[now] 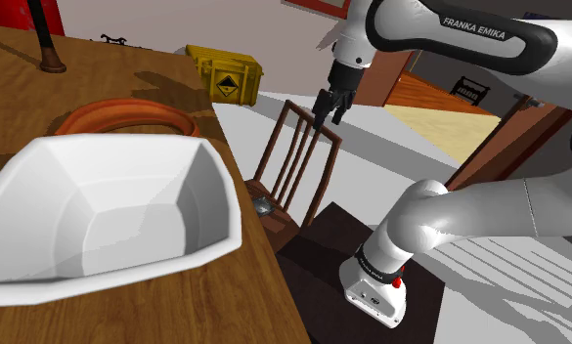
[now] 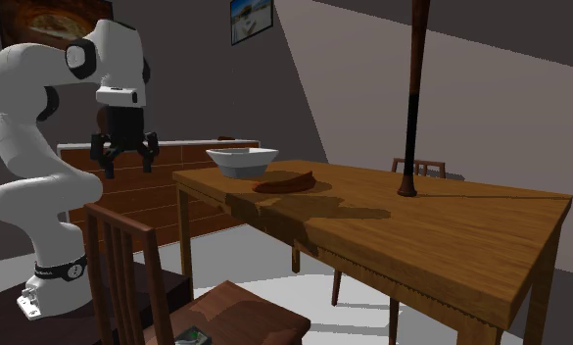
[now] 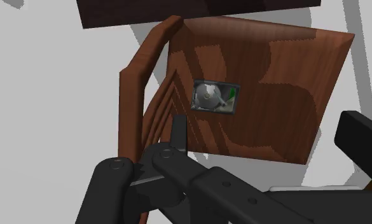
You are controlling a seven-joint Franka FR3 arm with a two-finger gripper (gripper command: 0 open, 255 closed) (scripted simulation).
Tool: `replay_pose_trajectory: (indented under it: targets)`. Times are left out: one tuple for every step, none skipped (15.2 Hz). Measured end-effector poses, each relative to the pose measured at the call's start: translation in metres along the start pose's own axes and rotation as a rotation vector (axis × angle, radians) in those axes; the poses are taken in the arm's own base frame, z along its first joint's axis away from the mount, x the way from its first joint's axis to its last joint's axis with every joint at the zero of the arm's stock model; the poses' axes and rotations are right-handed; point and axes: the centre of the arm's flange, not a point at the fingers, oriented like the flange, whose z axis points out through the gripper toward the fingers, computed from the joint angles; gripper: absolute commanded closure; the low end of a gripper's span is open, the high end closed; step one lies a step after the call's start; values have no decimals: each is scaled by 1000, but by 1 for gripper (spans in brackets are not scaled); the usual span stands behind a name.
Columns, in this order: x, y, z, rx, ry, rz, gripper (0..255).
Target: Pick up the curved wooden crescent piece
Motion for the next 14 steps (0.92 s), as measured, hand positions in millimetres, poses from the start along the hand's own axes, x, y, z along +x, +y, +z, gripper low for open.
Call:
replay_pose_trajectory:
  targets:
    - [0,0,0,0,0,0,0]
    - [5,-6,-1,-1,-2,0,0]
    - [11,-15,-1,-2,-5,1,0]
    - [20,-24,-3,-3,-8,2,0]
    - [27,-33,1,-5,-13,2,0]
    - [34,-44,2,-6,-17,3,0]
    - [42,-55,0,-8,-21,4,0]
    - [52,-66,-1,-9,-25,5,0]
    - [61,-75,-3,-11,-29,6,0]
    - [68,-84,-2,-12,-33,7,0]
    - [78,-95,-2,-14,-37,8,0]
    - [87,-106,0,-15,-41,9,0]
    - [98,-117,2,-17,-45,10,0]
    - [107,-129,3,-18,-50,10,0]
